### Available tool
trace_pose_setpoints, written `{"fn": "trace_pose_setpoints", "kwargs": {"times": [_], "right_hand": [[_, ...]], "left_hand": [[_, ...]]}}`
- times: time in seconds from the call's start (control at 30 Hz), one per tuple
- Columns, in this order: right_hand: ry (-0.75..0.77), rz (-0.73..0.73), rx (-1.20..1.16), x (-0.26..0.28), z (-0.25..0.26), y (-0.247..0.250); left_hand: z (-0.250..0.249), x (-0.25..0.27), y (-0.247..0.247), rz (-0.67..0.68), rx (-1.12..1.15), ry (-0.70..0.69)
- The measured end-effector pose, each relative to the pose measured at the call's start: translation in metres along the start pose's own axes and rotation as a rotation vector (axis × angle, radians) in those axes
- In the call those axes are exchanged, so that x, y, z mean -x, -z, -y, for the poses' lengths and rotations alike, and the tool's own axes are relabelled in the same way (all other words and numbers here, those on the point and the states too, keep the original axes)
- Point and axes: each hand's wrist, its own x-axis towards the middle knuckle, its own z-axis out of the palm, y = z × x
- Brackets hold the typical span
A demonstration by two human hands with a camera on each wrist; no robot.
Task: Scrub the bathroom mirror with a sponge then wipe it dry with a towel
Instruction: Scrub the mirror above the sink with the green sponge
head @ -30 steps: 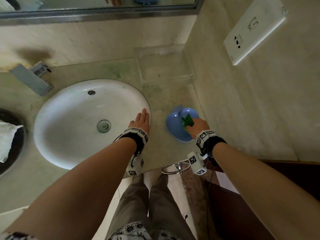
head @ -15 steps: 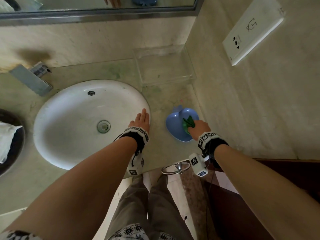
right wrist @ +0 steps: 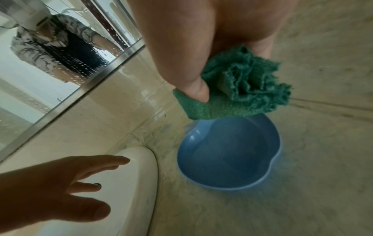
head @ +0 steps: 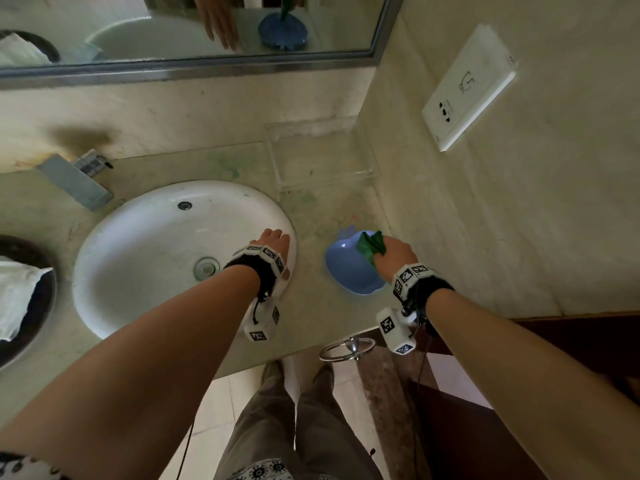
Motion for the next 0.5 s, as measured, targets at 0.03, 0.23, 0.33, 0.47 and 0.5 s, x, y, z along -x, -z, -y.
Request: {"fn": "trace_pose_setpoints", "kwargs": {"times": [0.03, 0.23, 0.33, 0.47, 0.5], "right_hand": [[0.016, 0.003, 0.002, 0.002, 0.002, 0.005], [0.092, 0.046, 0.082, 0.015, 0.023, 0.038], [0.147, 0.013, 0.042, 0.019, 0.041, 0.061], [0.256, -0.058, -0.051, 0.026, 0.072, 0.099], [0.29, -0.077, -0.071, 0.028, 0.08, 0.109]], "left_hand": [[0.001, 0.002, 0.006, -0.01, 0.019, 0.006], [-0.003, 0.02, 0.038, -0.098, 0.133, 0.028], [-0.005, 0.035, 0.06, -0.15, 0.163, 0.027], [-0.006, 0.062, 0.103, -0.236, 0.239, 0.043], [-0.006, 0.07, 0.116, -0.262, 0.251, 0.055]]}}
